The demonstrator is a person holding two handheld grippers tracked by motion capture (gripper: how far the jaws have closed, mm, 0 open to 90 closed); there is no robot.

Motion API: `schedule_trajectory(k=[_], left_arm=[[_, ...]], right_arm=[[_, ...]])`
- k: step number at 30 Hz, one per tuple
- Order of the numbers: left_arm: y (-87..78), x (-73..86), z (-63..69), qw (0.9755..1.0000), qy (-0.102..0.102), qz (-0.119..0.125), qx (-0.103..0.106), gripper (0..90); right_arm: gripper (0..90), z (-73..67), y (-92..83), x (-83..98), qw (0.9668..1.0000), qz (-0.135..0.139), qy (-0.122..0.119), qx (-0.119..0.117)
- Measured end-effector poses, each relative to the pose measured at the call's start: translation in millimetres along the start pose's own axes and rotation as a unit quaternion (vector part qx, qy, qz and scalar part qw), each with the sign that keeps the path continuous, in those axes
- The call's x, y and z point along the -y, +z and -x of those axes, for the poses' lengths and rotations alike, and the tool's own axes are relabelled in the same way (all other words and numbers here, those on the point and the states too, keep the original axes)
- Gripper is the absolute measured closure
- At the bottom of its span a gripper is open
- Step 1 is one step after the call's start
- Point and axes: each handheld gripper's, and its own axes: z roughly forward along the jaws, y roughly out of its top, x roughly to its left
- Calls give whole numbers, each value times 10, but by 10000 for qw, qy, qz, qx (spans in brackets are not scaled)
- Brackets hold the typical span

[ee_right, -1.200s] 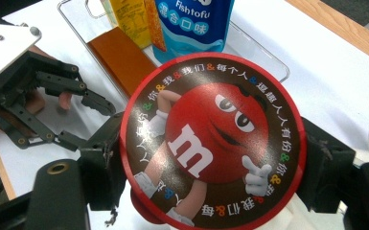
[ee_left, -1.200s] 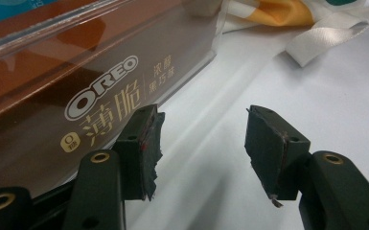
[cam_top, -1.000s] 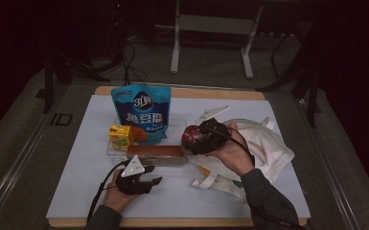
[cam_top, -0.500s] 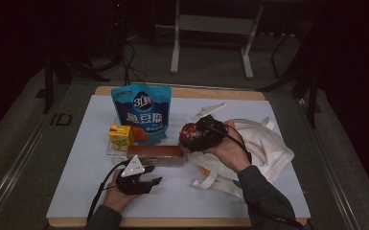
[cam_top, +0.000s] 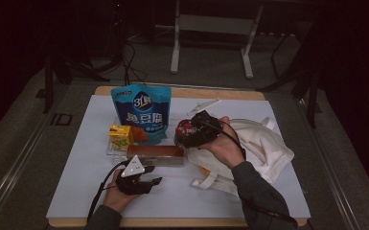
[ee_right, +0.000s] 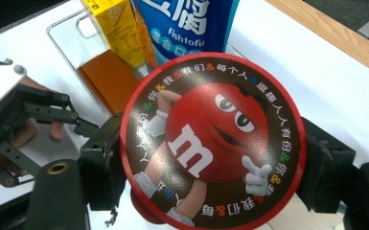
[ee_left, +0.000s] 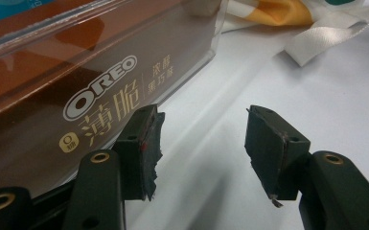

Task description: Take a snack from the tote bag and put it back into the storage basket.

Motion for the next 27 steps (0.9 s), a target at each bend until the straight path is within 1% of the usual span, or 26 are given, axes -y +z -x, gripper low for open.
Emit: schedule_trajectory(k=[11, 16, 27], left_arm=[[1, 0, -1, 10000, -6, 0, 15, 460], [1, -1, -2, 10000, -3, -5, 12, 460], [2, -1, -3, 10000, -10, -5, 20, 459]], right_arm=[[254, 5, 47, -76, 10000, -2, 26, 40], [254, 22, 76, -108, 9999, -6, 106, 39], [254, 54, 161, -143, 9998, -29, 162, 82]])
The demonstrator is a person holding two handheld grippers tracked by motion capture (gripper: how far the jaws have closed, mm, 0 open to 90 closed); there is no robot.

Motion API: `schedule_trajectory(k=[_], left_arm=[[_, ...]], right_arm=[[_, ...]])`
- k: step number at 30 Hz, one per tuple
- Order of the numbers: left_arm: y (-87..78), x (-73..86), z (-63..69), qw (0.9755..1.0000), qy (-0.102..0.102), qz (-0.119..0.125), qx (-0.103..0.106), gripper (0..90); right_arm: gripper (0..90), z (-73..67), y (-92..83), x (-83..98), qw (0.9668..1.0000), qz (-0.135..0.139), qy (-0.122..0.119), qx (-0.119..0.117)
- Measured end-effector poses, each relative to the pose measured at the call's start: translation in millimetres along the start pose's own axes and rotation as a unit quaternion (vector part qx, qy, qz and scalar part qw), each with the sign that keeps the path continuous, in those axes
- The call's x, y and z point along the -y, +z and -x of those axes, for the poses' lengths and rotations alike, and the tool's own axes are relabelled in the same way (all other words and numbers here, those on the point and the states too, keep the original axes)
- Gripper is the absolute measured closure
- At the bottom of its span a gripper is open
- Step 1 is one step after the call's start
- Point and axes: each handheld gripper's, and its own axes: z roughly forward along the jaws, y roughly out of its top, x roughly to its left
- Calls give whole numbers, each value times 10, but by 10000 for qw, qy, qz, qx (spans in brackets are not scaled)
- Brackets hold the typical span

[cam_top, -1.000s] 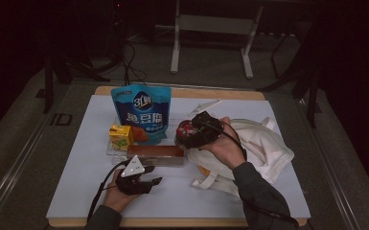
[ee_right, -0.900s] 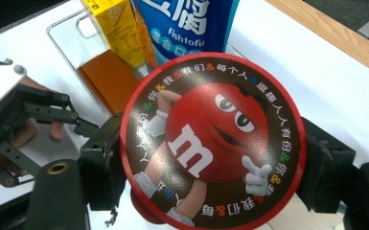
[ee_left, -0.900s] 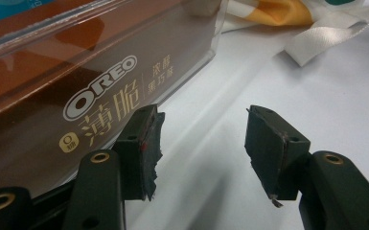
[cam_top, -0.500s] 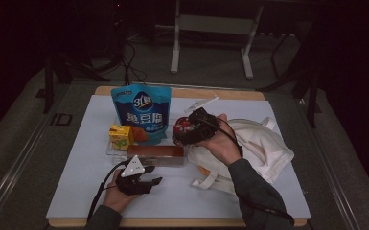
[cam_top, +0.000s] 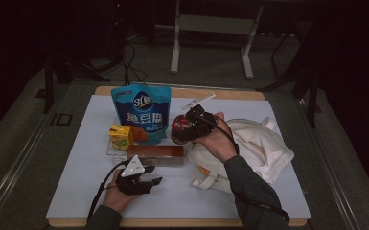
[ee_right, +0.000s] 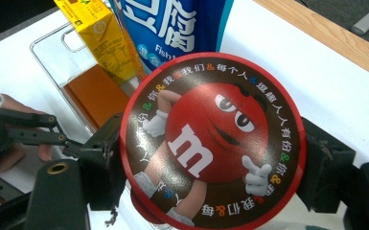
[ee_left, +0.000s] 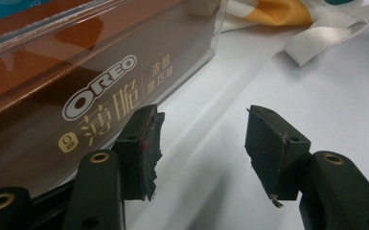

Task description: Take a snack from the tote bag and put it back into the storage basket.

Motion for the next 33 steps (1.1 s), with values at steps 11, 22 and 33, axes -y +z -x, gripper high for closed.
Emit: schedule_trajectory(k=[11, 22, 33], left_arm=[[0, -1, -1, 10000, -2, -11, 0, 459], [0, -1, -2, 10000, -9, -9, 2, 458], [0, -1, -2, 10000, -3, -9, 1, 457]], right_arm=[[254, 0, 76, -28, 10000, 12, 64, 3], [254, 8, 153, -71, 9999, -9, 126, 34], [254, 5, 274, -86, 9998, -78, 181, 52]])
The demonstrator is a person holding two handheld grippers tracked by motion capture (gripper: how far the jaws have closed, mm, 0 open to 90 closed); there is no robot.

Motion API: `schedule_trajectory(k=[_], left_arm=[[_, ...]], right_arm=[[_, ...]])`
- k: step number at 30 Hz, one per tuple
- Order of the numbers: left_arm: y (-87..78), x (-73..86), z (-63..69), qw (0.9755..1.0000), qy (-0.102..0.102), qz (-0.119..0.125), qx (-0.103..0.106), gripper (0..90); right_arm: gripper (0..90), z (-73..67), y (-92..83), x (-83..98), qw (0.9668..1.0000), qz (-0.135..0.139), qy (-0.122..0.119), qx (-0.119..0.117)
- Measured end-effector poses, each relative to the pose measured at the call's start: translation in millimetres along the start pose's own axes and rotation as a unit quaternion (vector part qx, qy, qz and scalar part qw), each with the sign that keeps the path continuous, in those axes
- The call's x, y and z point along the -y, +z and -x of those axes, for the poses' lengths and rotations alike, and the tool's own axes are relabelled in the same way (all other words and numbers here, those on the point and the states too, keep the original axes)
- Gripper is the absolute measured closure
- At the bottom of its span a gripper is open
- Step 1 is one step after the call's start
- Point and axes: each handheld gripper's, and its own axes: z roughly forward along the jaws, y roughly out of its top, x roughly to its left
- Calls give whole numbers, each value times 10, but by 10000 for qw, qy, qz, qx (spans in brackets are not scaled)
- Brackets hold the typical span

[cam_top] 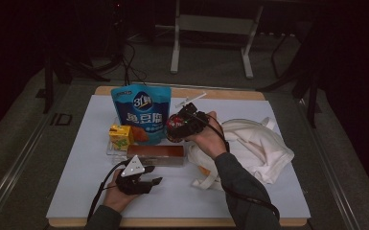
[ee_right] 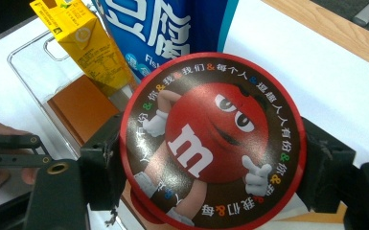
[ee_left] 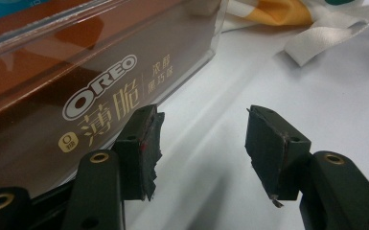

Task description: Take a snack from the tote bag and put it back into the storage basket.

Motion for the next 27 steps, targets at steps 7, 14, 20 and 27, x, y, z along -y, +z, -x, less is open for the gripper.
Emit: schedule_trajectory(k=[7, 14, 20, 27], left_arm=[[0, 0, 0, 10000, 0, -1, 2, 457], [1, 0, 0, 10000, -3, -3, 2, 457], [0, 0, -1, 10000, 3, -2, -1, 457], [1, 0, 1, 10000, -6, 1, 0, 457]], right_arm=[[254, 5, 68, 2, 10000, -56, 15, 35], [254, 28, 127, 17, 10000, -77, 57, 29], [254, 34, 199, 44, 9998, -159, 53, 61], [254, 55, 275, 58, 9997, -208, 60, 148]])
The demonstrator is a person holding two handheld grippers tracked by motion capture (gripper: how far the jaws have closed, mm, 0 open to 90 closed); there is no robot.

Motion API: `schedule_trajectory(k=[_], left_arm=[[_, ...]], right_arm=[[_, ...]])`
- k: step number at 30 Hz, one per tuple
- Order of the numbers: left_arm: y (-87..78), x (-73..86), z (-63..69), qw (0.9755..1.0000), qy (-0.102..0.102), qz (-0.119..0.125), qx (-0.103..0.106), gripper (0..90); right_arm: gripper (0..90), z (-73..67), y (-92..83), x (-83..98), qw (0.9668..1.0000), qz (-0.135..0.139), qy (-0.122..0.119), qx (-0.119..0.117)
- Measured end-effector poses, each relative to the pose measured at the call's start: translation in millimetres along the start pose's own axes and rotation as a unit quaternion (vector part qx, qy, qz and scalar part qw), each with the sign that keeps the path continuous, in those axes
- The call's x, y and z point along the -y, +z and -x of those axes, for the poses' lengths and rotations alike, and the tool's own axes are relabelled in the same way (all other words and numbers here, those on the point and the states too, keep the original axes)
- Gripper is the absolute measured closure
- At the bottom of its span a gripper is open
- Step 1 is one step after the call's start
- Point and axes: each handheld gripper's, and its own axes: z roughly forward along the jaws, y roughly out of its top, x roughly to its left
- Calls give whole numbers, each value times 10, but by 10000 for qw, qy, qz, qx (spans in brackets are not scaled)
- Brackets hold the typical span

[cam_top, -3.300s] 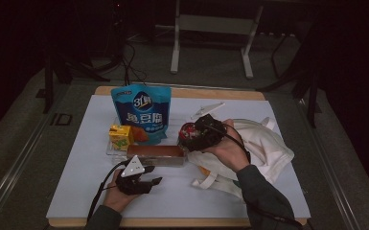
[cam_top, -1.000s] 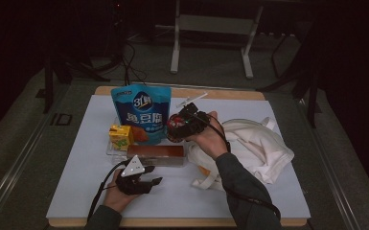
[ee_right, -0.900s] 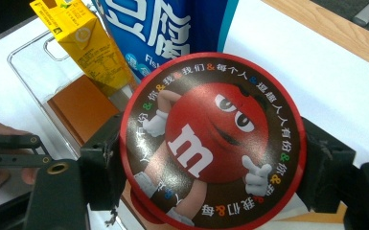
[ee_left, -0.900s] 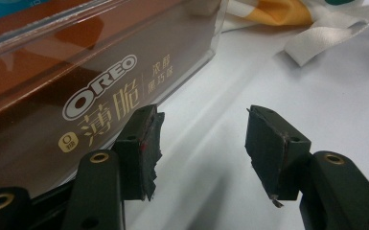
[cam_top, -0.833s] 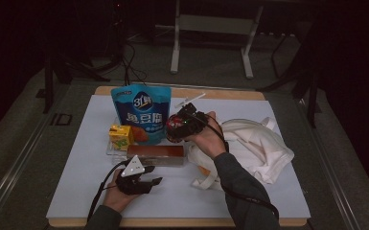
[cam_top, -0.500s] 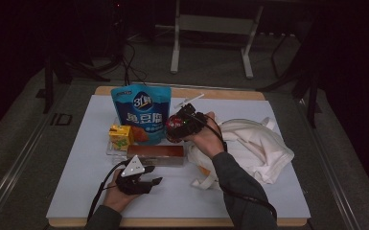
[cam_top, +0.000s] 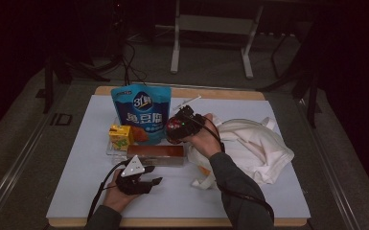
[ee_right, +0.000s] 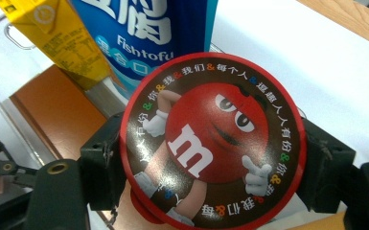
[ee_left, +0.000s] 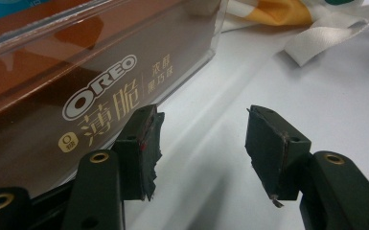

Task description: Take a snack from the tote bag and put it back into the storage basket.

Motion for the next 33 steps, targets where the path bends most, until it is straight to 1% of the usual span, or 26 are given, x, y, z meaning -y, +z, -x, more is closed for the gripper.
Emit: schedule_trajectory(k=[5, 8, 14, 16, 24, 33], left_arm=[[1, 0, 1, 10000, 1, 5, 0, 457], [-1, 0, -1, 10000, 9, -2, 1, 457], [-1, 1, 0, 10000, 11, 5, 3, 456], [-1, 1, 0, 10000, 8, 2, 7, 456], [0, 0, 1, 10000, 5, -8, 1, 456], [-1, 0, 1, 10000, 10, -11, 2, 456]], right_arm=[[254, 6, 61, 14, 10000, -33, 46, 41], [254, -3, 104, 18, 9999, -60, -18, 111], [254, -5, 157, 37, 9997, -133, -20, 223], [253, -1, 165, 55, 9997, -174, 18, 166], [254, -8, 181, 79, 9995, -304, 43, 105], [252, -13, 231, 75, 9990, -384, 183, 160]])
